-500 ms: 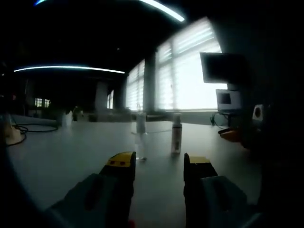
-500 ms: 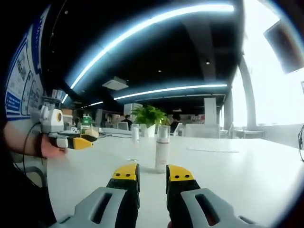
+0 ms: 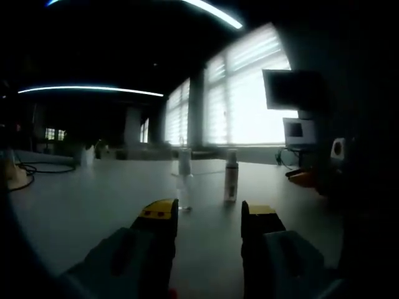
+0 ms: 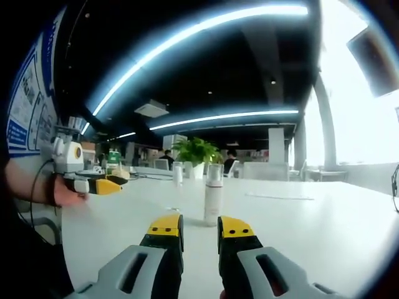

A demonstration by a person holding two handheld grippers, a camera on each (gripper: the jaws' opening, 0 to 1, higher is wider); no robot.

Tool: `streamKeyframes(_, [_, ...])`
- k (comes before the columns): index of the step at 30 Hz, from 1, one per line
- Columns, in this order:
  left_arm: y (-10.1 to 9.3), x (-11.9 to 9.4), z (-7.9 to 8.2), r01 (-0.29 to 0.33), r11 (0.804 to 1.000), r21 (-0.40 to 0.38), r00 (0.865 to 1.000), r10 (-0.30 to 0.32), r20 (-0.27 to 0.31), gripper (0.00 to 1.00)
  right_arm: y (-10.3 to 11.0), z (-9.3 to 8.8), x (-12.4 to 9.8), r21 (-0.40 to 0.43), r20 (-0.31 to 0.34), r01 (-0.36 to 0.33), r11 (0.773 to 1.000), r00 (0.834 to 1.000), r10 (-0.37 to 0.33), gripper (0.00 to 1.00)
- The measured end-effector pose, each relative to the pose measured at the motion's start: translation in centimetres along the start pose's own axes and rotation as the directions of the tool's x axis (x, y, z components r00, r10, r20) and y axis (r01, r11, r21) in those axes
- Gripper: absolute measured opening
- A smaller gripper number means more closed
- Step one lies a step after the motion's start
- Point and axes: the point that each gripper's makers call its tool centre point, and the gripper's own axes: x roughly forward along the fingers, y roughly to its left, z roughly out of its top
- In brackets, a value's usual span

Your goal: Clamp pump bottle remove cover press pump head put on cover

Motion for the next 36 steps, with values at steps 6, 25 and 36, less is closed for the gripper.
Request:
streamKeyframes(6, [0.08, 0.03, -0.06, -0.001, 1.0, 0.003, 1.0, 0.001, -0.003, 0.31, 0.05, 0.01, -0.03, -0.001, 0.0, -0.001, 1.0, 1.0, 0.001, 0.16])
streamKeyframes(25, [0.11, 0.05, -0.04, -0.002, 1.0, -0.002, 1.0, 0.002, -0.002, 0.31, -0.05, -0.18, 0.11, -0.004, -0.009, 0.002, 1.0, 1.0, -0.002, 0.16])
streamKeyframes(36, [0.57, 0.08, 0.0, -0.021, 1.0, -0.018, 1.0, 0.021, -0.001, 0.31, -0.01, -0.25, 0.16, -0.007, -0.012, 0.002, 1.0, 1.0, -0.002, 0.16])
